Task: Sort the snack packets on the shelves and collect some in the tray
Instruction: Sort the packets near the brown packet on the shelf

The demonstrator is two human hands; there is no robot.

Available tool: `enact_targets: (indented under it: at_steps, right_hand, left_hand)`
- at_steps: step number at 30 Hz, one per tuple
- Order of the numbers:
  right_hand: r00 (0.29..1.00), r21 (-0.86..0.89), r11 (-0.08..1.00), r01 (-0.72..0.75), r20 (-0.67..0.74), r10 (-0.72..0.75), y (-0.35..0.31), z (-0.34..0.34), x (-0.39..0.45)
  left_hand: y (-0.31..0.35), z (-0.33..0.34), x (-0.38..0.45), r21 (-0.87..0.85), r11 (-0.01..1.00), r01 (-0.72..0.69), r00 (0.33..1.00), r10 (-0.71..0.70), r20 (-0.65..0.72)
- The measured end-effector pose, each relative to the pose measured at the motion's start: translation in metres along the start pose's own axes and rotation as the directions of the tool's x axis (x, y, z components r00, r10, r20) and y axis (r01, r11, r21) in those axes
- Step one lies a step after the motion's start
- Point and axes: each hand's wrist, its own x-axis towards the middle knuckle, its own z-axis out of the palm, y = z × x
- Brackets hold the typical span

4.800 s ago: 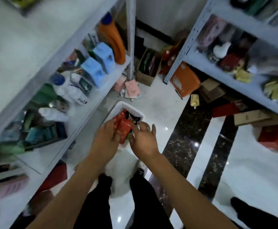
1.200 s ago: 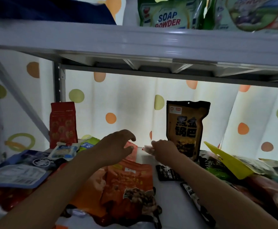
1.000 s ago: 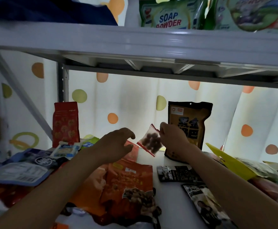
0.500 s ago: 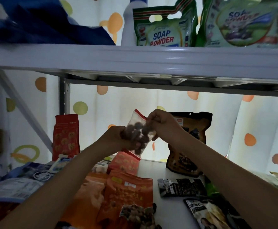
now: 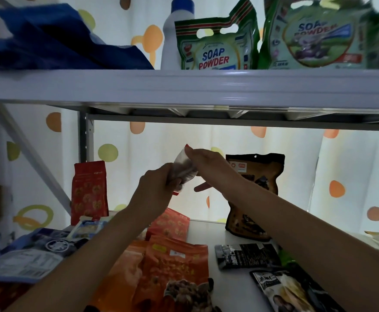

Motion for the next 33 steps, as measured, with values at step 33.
enact_targets:
  at_steps: [33]
  right_hand:
    - [0.729,0.513,0.687,-0.514,-0.161,0.665,0.185,0.024,0.054]
  left_hand:
    - [-0.082,0.039,0.002,0.440,0.895,-0.076,0.872,-0.155,0.464]
